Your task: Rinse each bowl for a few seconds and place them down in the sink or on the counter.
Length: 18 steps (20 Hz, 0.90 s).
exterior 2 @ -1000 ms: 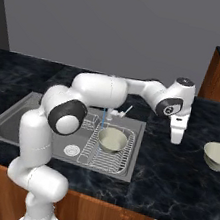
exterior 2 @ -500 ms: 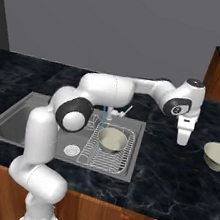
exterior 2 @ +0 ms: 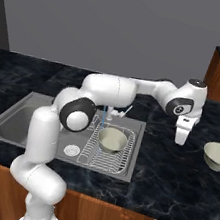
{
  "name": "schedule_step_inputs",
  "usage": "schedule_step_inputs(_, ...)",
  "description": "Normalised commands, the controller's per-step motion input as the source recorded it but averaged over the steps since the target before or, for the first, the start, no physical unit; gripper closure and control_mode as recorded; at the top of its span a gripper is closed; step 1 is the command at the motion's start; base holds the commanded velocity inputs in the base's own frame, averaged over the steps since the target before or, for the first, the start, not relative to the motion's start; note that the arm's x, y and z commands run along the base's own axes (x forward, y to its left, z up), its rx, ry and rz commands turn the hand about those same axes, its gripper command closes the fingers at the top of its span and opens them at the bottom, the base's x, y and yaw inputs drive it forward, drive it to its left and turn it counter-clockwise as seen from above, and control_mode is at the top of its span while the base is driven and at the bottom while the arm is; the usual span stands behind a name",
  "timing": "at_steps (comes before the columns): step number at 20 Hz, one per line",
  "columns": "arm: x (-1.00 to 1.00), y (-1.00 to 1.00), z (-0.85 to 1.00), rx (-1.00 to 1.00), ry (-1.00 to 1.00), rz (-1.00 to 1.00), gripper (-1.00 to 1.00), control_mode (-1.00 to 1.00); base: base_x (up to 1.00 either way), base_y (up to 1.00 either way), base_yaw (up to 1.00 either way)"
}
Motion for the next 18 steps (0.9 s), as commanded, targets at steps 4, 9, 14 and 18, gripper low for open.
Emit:
schedule_step_inputs(4, 0.0, 0.13, -0.12, -0.04, -0.01, -0.24, -1.0, -1.0, 0.0, 0.0, 0.0)
schedule_step_inputs(9, 0.0, 0.19, -0.06, -0.06, -0.03, -0.25, -1.0, -1.0, 0.0, 0.0, 0.0)
schedule_step_inputs(14, 0.01, 0.03, 0.0, -0.06, -0.02, -0.25, -1.0, -1.0, 0.0, 0.0, 0.0)
schedule_step_inputs(18, 0.0, -0.03, 0.0, -0.02, -0.03, -0.27, -1.0, -1.0, 0.0, 0.0, 0.0)
